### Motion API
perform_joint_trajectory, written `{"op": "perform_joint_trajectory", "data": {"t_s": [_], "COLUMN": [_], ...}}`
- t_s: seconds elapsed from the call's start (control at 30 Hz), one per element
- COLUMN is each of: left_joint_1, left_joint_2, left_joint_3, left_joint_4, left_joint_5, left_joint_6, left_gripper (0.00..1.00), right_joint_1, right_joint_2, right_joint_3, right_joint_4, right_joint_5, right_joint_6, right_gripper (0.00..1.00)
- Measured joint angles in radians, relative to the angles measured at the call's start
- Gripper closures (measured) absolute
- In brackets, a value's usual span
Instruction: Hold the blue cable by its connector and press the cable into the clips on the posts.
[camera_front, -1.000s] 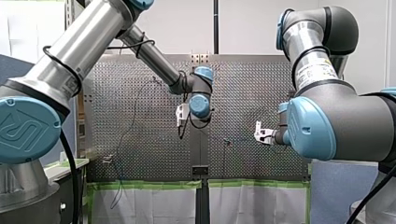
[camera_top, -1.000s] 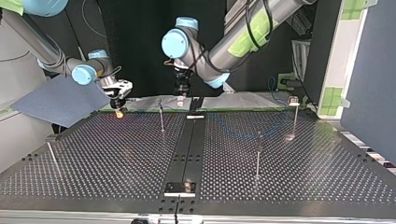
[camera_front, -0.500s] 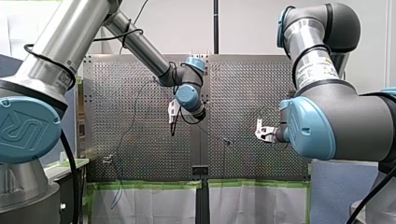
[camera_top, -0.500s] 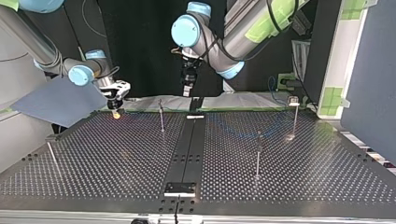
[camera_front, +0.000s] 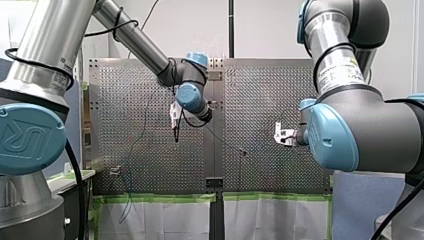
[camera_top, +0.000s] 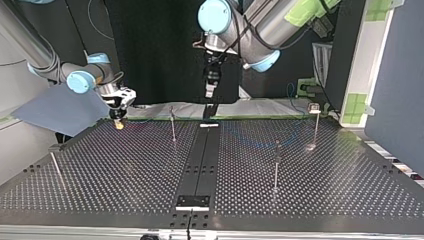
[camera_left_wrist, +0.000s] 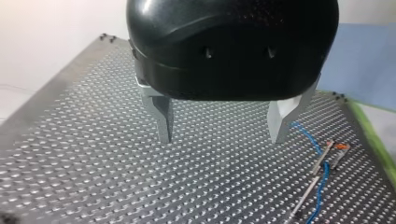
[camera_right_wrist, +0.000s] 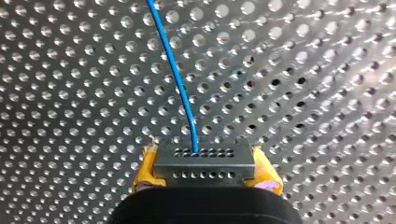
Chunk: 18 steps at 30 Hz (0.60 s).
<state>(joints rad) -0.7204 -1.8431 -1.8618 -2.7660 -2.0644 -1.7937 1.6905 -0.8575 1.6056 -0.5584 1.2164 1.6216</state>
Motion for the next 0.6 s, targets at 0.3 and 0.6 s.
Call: {"op": "perform_joint_trajectory", "data": {"t_s": [0.3, 0.6], "left_joint_1": [-0.008, -0.010], "left_joint_2": [0.084, 0.139], "left_joint_3": [-0.084, -0.159], "left_joint_4": [0.026, 0.090], "left_joint_5": [-0.034, -0.024], "left_joint_6": [0.012, 0.069], "left_gripper": [0.00, 0.00], "right_joint_1": [0.005, 0.015], "right_joint_2": [-0.034, -0.053], "right_joint_3": [0.000, 0.001], "right_joint_4": [0.003, 0.003], "right_joint_5": [0.016, 0.022], "right_joint_6": [-0.009, -0.022], "right_gripper": [1.00, 1.00]}}
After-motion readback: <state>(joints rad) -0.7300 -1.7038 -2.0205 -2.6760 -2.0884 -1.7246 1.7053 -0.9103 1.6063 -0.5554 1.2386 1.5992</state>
